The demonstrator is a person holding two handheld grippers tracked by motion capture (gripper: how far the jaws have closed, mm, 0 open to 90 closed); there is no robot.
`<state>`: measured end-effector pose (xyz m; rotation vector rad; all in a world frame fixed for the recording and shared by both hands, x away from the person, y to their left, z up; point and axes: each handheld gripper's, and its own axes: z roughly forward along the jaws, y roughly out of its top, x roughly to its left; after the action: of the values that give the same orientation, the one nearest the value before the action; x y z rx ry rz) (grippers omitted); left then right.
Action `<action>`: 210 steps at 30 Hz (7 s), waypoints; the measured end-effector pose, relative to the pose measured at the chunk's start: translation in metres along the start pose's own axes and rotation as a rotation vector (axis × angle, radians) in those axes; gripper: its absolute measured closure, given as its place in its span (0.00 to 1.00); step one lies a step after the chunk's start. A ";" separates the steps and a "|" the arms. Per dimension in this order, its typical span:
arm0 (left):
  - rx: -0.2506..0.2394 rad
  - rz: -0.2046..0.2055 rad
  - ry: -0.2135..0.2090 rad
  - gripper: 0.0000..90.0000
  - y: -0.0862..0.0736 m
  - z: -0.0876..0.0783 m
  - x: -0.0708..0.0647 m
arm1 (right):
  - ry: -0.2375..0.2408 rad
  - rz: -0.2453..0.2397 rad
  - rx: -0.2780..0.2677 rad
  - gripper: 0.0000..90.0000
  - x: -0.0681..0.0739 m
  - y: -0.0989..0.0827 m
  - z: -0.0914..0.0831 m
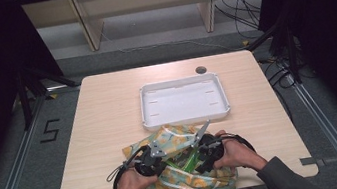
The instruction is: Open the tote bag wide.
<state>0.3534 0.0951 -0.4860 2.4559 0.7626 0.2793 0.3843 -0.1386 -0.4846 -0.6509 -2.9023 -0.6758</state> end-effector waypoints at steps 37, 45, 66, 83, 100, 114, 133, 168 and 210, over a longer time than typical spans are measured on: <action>0.002 0.029 -0.022 0.97 0.003 -0.001 -0.002 | -0.411 -0.158 -0.021 1.00 -0.014 0.043 0.003; -0.011 0.036 -0.014 0.97 0.003 0.000 -0.002 | -0.405 -0.109 0.009 1.00 -0.034 0.032 0.010; -0.006 0.018 -0.013 0.97 0.003 0.003 -0.002 | -0.070 0.219 -0.138 0.69 -0.044 0.019 -0.011; 0.021 0.029 -0.025 0.97 0.006 0.008 -0.005 | 0.098 0.335 -0.135 0.58 -0.047 0.024 0.006; 0.016 0.029 -0.011 0.97 0.006 0.009 -0.006 | 0.166 0.461 -0.215 0.68 -0.049 0.018 -0.008; 0.015 0.037 -0.016 0.95 0.007 0.011 -0.010 | 0.223 0.453 -0.276 0.83 -0.046 0.017 -0.019; -0.173 0.043 0.049 0.59 0.031 -0.052 -0.012 | 0.144 0.340 -0.290 0.87 -0.037 0.015 -0.039; -0.102 -0.001 0.157 0.99 0.049 -0.021 0.046 | 0.047 0.128 -0.254 0.87 -0.010 0.007 -0.061; -0.256 -0.136 0.091 0.37 0.011 -0.074 0.039 | 0.022 0.266 -0.660 0.87 -0.049 -0.001 -0.148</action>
<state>0.3652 0.1430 -0.4173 2.1529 0.8709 0.4129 0.4273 -0.2235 -0.3608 -1.0469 -2.4658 -1.5916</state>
